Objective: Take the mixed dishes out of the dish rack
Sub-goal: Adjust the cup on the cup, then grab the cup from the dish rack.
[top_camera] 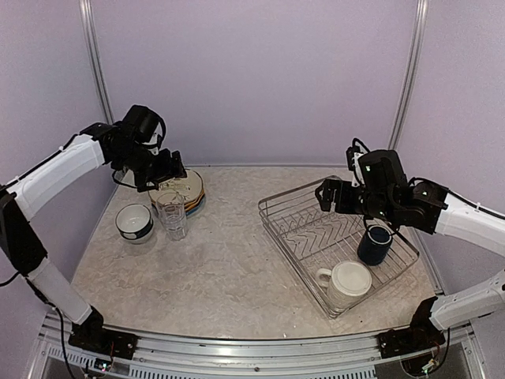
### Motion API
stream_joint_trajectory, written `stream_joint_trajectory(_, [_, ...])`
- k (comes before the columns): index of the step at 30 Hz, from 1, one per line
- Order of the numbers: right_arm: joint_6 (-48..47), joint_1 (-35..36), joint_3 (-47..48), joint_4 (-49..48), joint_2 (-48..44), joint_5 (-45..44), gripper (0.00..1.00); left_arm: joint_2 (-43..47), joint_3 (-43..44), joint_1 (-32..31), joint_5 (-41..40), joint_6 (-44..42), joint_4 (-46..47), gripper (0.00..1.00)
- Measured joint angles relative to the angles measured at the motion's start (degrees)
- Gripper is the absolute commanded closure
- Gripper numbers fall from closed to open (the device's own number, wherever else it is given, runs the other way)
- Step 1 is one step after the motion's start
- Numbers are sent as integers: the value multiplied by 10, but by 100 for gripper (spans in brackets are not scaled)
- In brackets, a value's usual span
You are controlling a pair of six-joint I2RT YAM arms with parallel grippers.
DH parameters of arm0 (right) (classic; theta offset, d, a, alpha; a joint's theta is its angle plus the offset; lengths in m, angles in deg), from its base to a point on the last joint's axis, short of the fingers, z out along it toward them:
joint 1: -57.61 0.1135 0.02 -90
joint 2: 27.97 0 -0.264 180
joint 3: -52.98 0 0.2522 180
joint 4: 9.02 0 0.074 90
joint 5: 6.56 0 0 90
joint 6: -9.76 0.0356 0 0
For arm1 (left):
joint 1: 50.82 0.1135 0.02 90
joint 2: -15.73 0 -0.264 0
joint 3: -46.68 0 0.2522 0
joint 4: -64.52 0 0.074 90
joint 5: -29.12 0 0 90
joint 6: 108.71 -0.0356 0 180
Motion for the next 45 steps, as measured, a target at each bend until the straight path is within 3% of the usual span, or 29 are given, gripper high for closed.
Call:
stream_joint_trajectory(6, [19,-20,14,127,1,-74,0,132,-59,0,49,-24,97,1])
stream_joint_trajectory(10, [42,-64,12,207,2,-97,0,163,-80,0,70,-28,142,1])
stream_joint_trajectory(16, [76,-116,-26,248,-4,-98,0,168,-98,0,96,-31,169,1])
stream_joint_trajectory(26, [122,-185,-66,247,15,-89,0,168,-98,-6,108,-32,175,1])
stream_joint_trajectory(45, [116,-195,-106,163,95,-54,2,153,-98,-11,121,-32,175,1])
